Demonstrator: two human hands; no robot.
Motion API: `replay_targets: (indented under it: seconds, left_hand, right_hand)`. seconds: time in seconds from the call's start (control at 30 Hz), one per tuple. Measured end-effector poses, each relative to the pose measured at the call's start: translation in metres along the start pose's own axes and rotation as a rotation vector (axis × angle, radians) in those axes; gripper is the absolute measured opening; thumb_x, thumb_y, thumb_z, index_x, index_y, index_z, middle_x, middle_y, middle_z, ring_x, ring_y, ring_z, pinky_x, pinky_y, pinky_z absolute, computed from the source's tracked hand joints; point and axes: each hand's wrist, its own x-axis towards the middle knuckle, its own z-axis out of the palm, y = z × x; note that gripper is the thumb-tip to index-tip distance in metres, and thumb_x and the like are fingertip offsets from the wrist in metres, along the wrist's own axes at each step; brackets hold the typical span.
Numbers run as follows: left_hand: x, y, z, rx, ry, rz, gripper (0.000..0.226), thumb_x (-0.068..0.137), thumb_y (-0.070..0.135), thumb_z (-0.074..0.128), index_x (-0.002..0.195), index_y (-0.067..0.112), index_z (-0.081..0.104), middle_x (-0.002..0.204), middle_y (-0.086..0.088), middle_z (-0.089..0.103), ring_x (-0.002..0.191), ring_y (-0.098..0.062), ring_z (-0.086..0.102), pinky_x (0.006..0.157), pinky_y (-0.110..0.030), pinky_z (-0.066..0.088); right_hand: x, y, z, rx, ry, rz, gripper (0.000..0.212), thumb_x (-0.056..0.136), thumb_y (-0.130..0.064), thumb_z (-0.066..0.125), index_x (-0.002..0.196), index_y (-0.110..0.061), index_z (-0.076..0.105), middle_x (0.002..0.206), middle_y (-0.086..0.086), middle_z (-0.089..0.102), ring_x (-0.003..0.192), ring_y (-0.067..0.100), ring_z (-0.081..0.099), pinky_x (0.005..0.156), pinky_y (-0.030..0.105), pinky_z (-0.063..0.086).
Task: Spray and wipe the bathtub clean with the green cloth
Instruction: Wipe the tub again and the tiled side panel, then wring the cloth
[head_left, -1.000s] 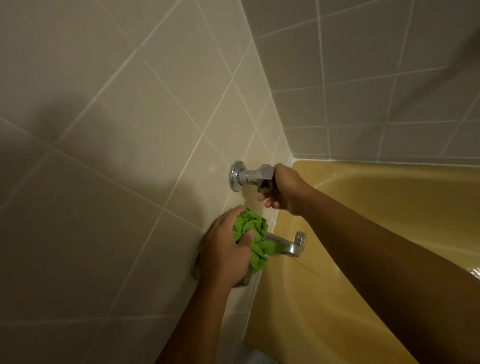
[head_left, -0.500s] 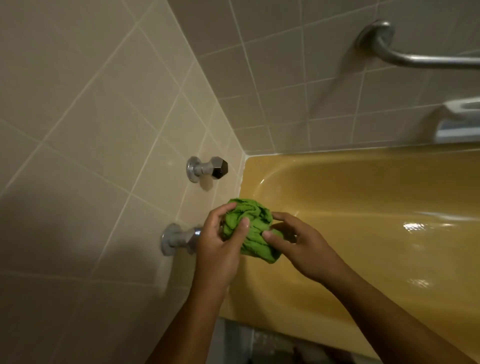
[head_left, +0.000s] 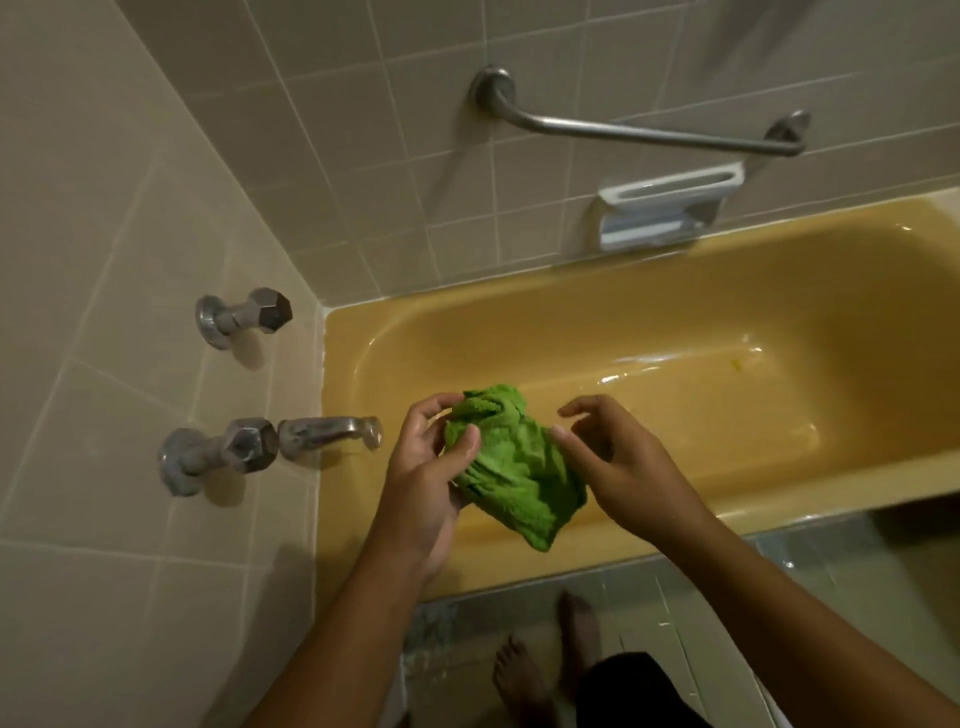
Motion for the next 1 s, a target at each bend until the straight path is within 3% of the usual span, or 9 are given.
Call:
replay_targets:
  seconds: [0.1,0.23,0.33,0.53,0.67,0.7,0.83,0.93,1.0]
  left_hand:
    - [-0.002,0.007,0.016,-0.012,-0.233,-0.028,0.049,0.086,0.003,0.067,0.129,0.026,0.063,0.12,-0.012,0.071,0.108,-0.028,0.069,0.085,-0.039,0.057]
    - [-0.002,0.019,0.039,0.072,-0.384,-0.015,0.048,0.087,0.005,0.063,0.131,0.022,0.066,0.119,-0.011,0.069,0.111,-0.029,0.066,0.091,-0.04,0.056]
    - [-0.005,0.024,0.055,0.161,-0.384,-0.011,0.042,0.091,0.01,0.072,0.131,0.022,0.068,0.122,-0.01,0.068,0.112,-0.032,0.069,0.093,-0.047,0.058]
    - [-0.023,0.012,0.11,0.353,-0.432,0.034,0.013,0.089,0.024,0.07,0.102,0.02,0.07,0.1,-0.004,0.07,0.087,-0.023,0.073,0.065,-0.032,0.06]
    - [-0.035,-0.007,0.161,0.42,-0.519,0.113,0.005,0.093,0.026,0.069,0.095,0.022,0.068,0.093,0.002,0.067,0.087,-0.014,0.066,0.071,-0.026,0.055]
    - [-0.037,-0.011,0.174,0.445,-0.542,0.14,0.002,0.096,0.022,0.068,0.095,0.021,0.067,0.09,0.004,0.067,0.087,-0.012,0.064,0.072,-0.024,0.053]
    - [-0.042,-0.029,0.217,0.599,-0.555,0.275,0.013,0.099,0.006,0.066,0.095,0.018,0.067,0.086,0.011,0.064,0.085,-0.006,0.061,0.075,-0.02,0.05]
    - [-0.054,-0.045,0.241,0.653,-0.638,0.287,0.023,0.1,0.003,0.063,0.093,0.025,0.065,0.092,0.009,0.064,0.089,-0.005,0.061,0.078,-0.019,0.05]
    - [-0.062,-0.056,0.257,0.656,-0.717,0.279,0.026,0.101,0.002,0.061,0.093,0.027,0.064,0.125,0.01,0.066,0.12,-0.004,0.061,0.093,-0.024,0.053]
  right_hand:
    - [-0.006,0.001,-0.017,-0.083,-0.063,0.051,0.045,0.096,-0.052,0.064,0.14,-0.048,0.052,0.109,-0.001,0.061,0.09,0.011,0.07,0.074,0.034,0.062]
    - [-0.019,0.006,-0.047,-0.156,-0.015,-0.051,0.01,0.092,-0.039,0.073,0.102,-0.038,0.071,0.114,-0.005,0.053,0.109,0.015,0.055,0.089,0.034,0.051]
    - [-0.042,0.002,-0.08,-0.071,0.048,-0.12,0.015,0.088,-0.048,0.077,0.095,-0.034,0.076,0.12,-0.011,0.061,0.118,0.014,0.057,0.092,0.035,0.049]
    - [-0.087,0.007,-0.138,0.486,-0.095,-0.018,0.026,0.08,-0.008,0.071,0.1,-0.015,0.056,0.09,0.006,0.07,0.082,0.027,0.069,0.062,0.033,0.055]
    - [-0.114,0.019,-0.168,0.22,-0.145,0.102,0.027,0.091,-0.011,0.075,0.115,-0.019,0.065,0.097,0.005,0.074,0.085,0.024,0.074,0.067,0.031,0.058]
    - [-0.121,0.023,-0.175,0.103,-0.118,0.104,0.019,0.093,-0.026,0.075,0.11,-0.019,0.069,0.094,0.003,0.075,0.084,0.02,0.074,0.068,0.031,0.059]
    - [-0.153,0.044,-0.207,-0.322,0.172,-0.068,0.052,0.084,-0.07,0.055,0.096,-0.025,0.076,0.096,-0.009,0.069,0.096,0.015,0.064,0.079,0.045,0.058]
    - [-0.178,0.06,-0.239,-0.291,0.221,-0.152,0.035,0.095,-0.057,0.058,0.089,-0.026,0.073,0.08,-0.006,0.067,0.081,0.017,0.063,0.069,0.046,0.055]
    - [-0.192,0.064,-0.257,-0.137,0.206,-0.13,0.023,0.096,-0.048,0.062,0.09,-0.028,0.071,0.076,-0.003,0.067,0.073,0.017,0.064,0.062,0.044,0.054]
